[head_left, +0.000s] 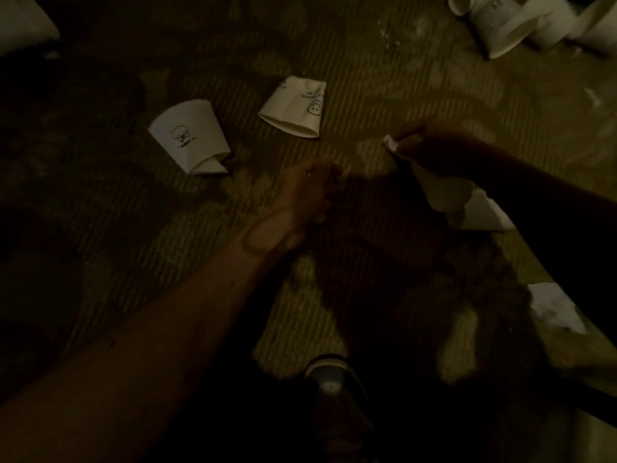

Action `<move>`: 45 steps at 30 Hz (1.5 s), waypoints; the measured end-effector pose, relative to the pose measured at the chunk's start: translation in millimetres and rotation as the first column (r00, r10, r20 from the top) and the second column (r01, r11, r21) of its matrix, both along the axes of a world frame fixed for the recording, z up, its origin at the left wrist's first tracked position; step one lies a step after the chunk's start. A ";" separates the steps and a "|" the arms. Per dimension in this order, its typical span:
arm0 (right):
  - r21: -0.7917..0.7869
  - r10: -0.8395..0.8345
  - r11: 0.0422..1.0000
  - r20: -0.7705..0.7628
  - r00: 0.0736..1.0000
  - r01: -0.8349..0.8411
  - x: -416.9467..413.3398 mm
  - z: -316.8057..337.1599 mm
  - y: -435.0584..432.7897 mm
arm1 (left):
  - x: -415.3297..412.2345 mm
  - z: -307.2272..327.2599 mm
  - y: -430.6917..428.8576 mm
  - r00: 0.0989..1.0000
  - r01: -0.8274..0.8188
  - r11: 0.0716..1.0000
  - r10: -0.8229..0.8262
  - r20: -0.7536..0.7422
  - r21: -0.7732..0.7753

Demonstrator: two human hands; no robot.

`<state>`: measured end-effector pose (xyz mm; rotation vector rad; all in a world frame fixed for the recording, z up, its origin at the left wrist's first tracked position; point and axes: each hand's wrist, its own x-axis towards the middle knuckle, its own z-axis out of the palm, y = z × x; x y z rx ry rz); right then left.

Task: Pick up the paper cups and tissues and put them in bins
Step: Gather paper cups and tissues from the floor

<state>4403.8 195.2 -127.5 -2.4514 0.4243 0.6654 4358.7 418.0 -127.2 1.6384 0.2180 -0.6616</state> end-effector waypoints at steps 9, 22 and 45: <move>-0.088 0.149 0.985 -0.038 0.988 -0.152 -9.5 -2.6 10.9 | -3.5 -17.3 13.1 0.993 -0.059 0.996 0.052 -0.103 -0.072; 0.590 -0.231 0.793 0.060 0.971 0.152 -44.4 39.3 64.2 | -10.3 5.6 27.4 0.927 -0.297 0.932 0.230 -0.296 -0.207; 0.818 -0.104 0.470 -0.324 0.941 0.333 -69.2 26.1 191.4 | -27.5 18.0 68.4 0.866 -0.488 0.866 0.466 -0.180 -0.108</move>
